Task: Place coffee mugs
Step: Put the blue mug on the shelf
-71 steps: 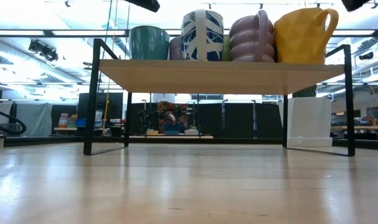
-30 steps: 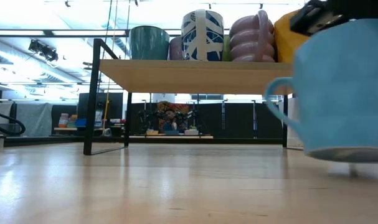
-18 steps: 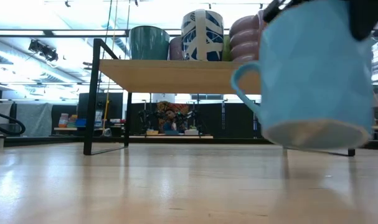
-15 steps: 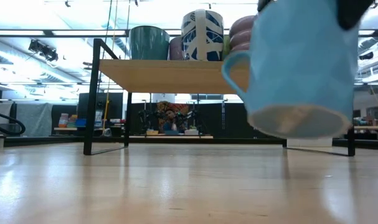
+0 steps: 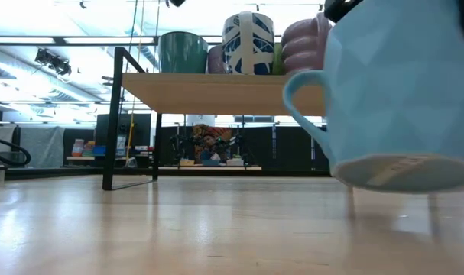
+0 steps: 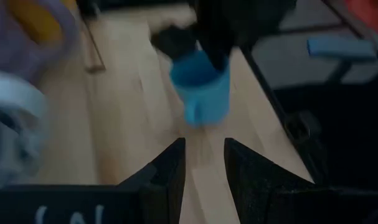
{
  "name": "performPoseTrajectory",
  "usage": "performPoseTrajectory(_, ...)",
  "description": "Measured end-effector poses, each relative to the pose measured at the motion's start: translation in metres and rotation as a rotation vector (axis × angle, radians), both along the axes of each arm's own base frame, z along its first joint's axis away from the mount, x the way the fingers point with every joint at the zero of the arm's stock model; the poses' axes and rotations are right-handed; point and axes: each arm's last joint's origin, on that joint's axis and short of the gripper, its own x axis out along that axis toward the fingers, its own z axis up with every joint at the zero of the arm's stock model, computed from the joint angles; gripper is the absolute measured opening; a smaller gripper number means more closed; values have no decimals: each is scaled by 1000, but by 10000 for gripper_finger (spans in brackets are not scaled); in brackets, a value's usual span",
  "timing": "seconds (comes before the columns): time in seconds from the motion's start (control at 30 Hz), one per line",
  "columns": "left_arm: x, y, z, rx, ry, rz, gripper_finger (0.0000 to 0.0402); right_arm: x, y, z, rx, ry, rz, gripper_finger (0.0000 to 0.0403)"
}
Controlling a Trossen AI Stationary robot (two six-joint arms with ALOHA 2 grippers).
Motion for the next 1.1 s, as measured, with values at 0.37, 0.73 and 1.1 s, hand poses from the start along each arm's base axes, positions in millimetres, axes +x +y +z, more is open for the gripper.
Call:
performPoseTrajectory(0.37,-3,-18,-43,-58,-9,-10,115,-2,0,-2,-29,13,57,35)
performPoseTrajectory(0.73,1,-28,-58,-18,0,75,115,-1,-1,-4,-54,4,60,55)
performPoseTrajectory(1.1,1,-39,-56,-39,-42,51,115,-2,1,-4,-48,10,42,62)
